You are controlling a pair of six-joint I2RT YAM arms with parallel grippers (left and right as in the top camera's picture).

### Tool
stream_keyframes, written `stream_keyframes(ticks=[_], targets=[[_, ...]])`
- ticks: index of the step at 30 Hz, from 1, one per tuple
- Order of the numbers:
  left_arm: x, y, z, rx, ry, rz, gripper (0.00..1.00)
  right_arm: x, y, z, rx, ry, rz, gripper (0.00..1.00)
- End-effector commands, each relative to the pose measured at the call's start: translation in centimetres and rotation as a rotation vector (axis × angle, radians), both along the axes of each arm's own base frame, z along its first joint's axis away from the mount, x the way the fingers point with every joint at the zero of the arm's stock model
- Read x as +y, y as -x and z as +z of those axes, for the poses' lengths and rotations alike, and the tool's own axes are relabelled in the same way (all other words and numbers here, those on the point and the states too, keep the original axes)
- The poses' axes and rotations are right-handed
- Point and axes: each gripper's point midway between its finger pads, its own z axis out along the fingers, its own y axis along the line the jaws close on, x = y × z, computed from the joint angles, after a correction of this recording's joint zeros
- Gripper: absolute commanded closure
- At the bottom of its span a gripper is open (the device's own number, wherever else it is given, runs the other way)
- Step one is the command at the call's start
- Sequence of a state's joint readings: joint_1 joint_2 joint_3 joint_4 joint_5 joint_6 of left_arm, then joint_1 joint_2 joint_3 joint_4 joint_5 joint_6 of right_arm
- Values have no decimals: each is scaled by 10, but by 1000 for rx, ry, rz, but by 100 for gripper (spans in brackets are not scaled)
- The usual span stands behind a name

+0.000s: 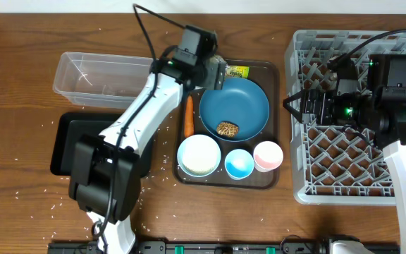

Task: Sort waste into correct bins and load items into the dishwasher rack
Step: 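Move the left gripper over the tray and grasp the light-blue cup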

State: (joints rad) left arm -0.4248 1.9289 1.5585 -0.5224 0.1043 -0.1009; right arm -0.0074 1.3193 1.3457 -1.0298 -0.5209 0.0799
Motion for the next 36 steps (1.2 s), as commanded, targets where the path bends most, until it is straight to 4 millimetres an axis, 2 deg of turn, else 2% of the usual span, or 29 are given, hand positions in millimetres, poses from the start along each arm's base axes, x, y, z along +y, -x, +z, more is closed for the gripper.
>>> stream_keyframes(ticks=[1,6,10,16,20,24,25,27,30,34,36], targets=[[-1,11,0,36,-18,-1,18,3,1,7,-7,-5,-1,1],[6,29,-7,122,-32,34,19,3,1,7,-5,-5,-1,1],[7,50,-4,175,-53,16,20,3,2,6,3,-5,-1,1],[-21,116,11,328,-14,-130,20,3,3,5,6,-5,-2,1],[-34,158,11,403,-70,-209,21,3,3,5,5,-5,-2,1],[-54,188,6,421,-122,-327,25,-1,2,4,18,0,-34,1],[-59,196,4,426,-131,-348,30,-9,0,0,39,23,-94,1],[-62,206,1,433,-160,-371,36,-37,-1,-11,112,90,-299,1],[-54,212,-2,424,-241,-344,36,-78,5,-19,183,141,-541,1],[-51,213,-7,431,-256,-327,36,-106,8,-17,194,108,-634,1],[-50,214,-13,435,-258,-322,36,-111,9,-14,182,89,-615,1]])
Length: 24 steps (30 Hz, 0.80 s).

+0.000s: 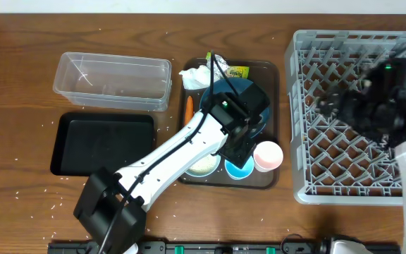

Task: Sort waste into correct bins and load items into the dishwasher rack
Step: 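Move the left gripper over the tray and grasp the light-blue cup, then lift the light-blue cup and hand it to the right gripper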

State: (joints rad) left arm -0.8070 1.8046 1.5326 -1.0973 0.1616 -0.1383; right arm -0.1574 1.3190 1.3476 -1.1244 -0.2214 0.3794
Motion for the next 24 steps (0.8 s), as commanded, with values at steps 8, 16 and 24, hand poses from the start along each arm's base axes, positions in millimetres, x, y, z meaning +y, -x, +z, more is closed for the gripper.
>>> stream_keyframes(ticks=[8,16,24], targets=[[12,0,-46,-9,-31,74,36,-34,10,12,-25,4,-82,1],[13,0,-63,-21,-28,76,69,-34,10,12,-24,6,-81,1],[16,2,-65,-16,-34,78,94,-34,10,12,-24,6,-81,1]])
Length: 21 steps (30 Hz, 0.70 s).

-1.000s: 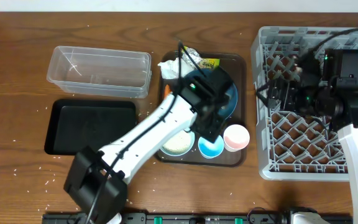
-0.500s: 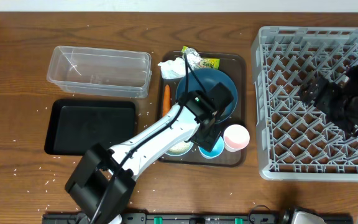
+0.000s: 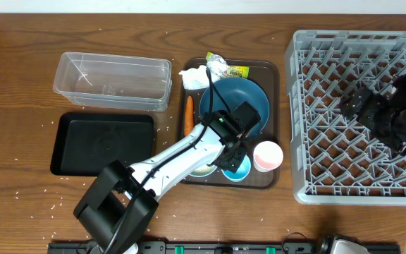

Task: Sort waste into correct bins and load items into the dishwasher rack
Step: 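Lift the light-blue cup and hand it to the right gripper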

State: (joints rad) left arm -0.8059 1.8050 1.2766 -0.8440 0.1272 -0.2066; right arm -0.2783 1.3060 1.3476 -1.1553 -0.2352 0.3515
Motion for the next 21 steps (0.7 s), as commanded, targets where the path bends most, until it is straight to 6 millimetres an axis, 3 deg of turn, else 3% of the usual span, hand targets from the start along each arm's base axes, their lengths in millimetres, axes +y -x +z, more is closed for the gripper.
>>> stream_keyframes(ticks=[1,3,6,9,12,14,17,21], targets=[[5,-3,2,-3,-8,10,94,-1,-1,11,-36,10,10,1],[7,-7,11,-6,-5,23,94,-1,-1,11,-35,10,10,1],[17,-17,43,-21,9,64,94,0,-1,11,-39,13,29,1],[33,-33,84,-69,53,126,94,8,-2,13,-58,-2,92,1],[38,-48,131,-124,211,146,94,21,-4,18,-90,-53,164,1],[36,-56,162,-147,377,143,94,34,-7,24,-132,-97,236,1],[43,-68,193,-152,563,180,94,57,-10,38,-224,-184,370,1],[34,-68,224,-56,832,138,94,115,0,87,-501,-397,733,2]])
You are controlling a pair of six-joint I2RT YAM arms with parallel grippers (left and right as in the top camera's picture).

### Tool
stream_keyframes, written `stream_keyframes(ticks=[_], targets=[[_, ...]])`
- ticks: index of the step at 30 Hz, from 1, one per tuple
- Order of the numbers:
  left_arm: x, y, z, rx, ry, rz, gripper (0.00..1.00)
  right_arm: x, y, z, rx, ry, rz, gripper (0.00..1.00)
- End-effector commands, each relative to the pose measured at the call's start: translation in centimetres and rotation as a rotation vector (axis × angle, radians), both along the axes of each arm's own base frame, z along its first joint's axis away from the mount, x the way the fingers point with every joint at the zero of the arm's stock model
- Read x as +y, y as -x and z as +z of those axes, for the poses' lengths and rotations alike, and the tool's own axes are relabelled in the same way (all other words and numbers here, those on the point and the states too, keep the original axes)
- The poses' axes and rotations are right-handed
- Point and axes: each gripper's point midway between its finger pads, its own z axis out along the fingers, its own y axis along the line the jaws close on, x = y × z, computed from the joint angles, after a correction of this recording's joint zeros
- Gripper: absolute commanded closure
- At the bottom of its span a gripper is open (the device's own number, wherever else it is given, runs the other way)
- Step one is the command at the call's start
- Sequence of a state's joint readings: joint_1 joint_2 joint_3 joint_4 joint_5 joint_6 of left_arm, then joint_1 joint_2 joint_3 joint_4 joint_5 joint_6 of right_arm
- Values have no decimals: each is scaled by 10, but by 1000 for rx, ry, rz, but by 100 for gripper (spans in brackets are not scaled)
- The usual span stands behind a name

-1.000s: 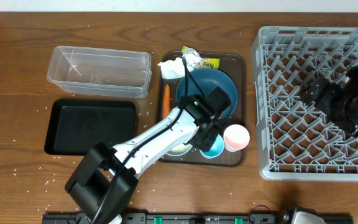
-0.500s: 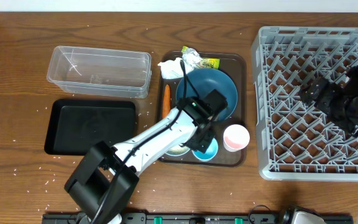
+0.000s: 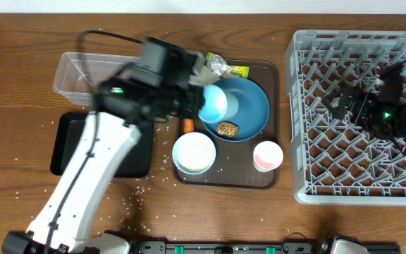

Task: Sort waste into correct bins and load items into the dishwasher rack
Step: 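Lift the light-blue cup and hand it to the right gripper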

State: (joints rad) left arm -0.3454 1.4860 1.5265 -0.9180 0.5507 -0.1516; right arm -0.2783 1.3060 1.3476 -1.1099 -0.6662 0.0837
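Note:
My left gripper (image 3: 197, 101) is raised and blurred, shut on a light blue cup (image 3: 216, 104) that it holds over the left rim of the blue plate (image 3: 251, 106). A brown piece of food (image 3: 227, 128) lies on that plate. On the brown tray (image 3: 224, 180) stand a white bowl (image 3: 194, 152) and a pink cup (image 3: 267, 155). An orange carrot (image 3: 187, 126) shows only its tip below the arm. My right gripper (image 3: 342, 104) hovers over the grey dishwasher rack (image 3: 358, 185); how its fingers stand is unclear.
A clear plastic bin (image 3: 76, 77) sits at the back left and a black bin (image 3: 68, 152) in front of it. A foil wad (image 3: 219, 65) and a yellow-green wrapper (image 3: 237, 70) lie at the tray's back edge. Rice grains are scattered over the wood.
My left gripper was down at the blue cup at the tray's front. Now it holds that cup high, over the plate's left rim. The right gripper has shifted slightly left.
My left gripper began at the tray's back corner by the white tissue, then was over the plate and cups, then low at the blue cup, and now holds it aloft. My right gripper went from the rack's left edge to further right over the rack.

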Motion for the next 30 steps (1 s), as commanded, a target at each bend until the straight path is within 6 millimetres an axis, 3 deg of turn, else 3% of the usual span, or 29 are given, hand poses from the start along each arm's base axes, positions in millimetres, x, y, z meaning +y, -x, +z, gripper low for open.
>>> stream_keyframes(ticks=[1,4,9,18,24,30], targets=[[-31,20,24,82,291,-199,94,61,17,67,-325,-257,385,2],[-45,27,42,70,414,-303,94,83,27,89,-427,-347,514,4],[-61,43,74,37,575,-453,94,113,34,94,-471,-350,640,4],[-72,54,78,55,596,-497,94,166,51,106,-583,-347,859,9],[-72,54,79,51,596,-497,94,176,53,100,-577,-314,879,32],[-75,47,86,16,611,-494,94,171,44,87,-536,-236,828,44]])
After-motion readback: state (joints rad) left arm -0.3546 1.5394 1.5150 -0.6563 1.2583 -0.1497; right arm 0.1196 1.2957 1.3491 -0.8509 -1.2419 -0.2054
